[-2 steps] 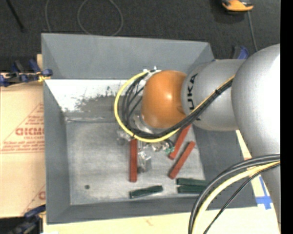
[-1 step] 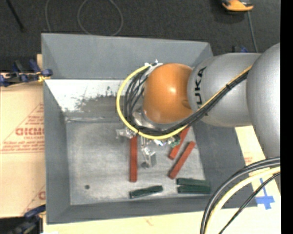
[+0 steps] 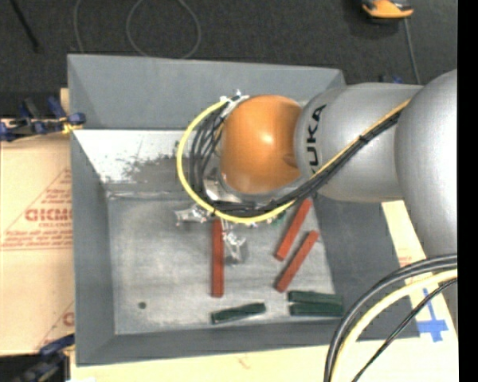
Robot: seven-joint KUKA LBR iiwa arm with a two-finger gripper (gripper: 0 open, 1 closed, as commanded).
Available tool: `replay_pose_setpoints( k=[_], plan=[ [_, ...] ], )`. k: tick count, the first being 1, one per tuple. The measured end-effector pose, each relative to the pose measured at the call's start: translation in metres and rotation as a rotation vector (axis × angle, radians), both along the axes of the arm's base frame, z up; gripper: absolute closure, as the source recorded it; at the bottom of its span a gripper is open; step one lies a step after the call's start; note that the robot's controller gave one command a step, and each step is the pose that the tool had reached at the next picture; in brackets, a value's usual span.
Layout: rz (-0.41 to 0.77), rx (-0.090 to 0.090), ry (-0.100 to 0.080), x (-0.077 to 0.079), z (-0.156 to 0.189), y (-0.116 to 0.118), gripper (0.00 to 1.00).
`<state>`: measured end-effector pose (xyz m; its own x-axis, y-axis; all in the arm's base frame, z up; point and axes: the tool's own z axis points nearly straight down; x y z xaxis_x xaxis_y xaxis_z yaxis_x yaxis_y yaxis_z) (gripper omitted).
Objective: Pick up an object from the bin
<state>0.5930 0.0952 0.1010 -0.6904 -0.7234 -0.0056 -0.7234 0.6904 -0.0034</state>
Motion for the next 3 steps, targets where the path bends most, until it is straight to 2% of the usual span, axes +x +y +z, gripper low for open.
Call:
replay_pose_setpoints(
  k=[1, 2, 3],
  plan=[
    [0.387, -0.005, 0.0, -0.0031, -0.0289, 0.0111, 0.0],
    [0.379, 0.002, -0.003, -0.0008, -0.0266, 0.012, 0.0],
    [0.378, 0.002, -0.003, -0.0006, -0.0262, 0.0121, 1.0]
  ],
)
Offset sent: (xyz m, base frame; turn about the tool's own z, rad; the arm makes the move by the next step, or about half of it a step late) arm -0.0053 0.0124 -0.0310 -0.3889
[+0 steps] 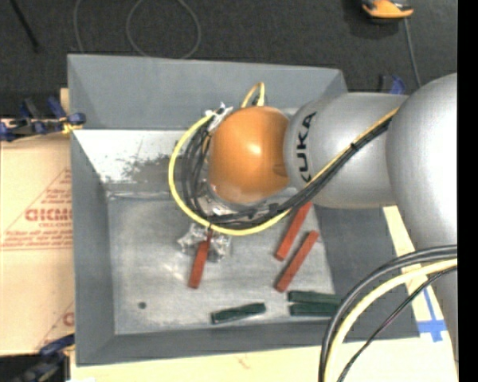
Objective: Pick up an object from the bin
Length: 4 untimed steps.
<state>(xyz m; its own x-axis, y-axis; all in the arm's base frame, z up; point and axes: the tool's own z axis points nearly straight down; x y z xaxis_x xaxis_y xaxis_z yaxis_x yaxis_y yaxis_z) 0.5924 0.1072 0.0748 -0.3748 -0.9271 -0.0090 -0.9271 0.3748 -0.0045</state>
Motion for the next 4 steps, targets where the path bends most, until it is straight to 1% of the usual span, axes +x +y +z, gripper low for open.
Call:
replay_pose_setpoints(
  k=[1, 2, 3, 4],
  plan=[
    [-0.006, 0.0, 0.0, 0.002, 0.007, 0.001, 1.0],
    [-0.016, -0.006, -0.001, 0.004, 0.053, 0.0, 1.0],
    [-0.024, -0.003, 0.001, 0.006, 0.055, 0.0, 1.0],
    [-0.034, -0.006, -0.001, 0.008, 0.094, -0.001, 1.0]
  ],
)
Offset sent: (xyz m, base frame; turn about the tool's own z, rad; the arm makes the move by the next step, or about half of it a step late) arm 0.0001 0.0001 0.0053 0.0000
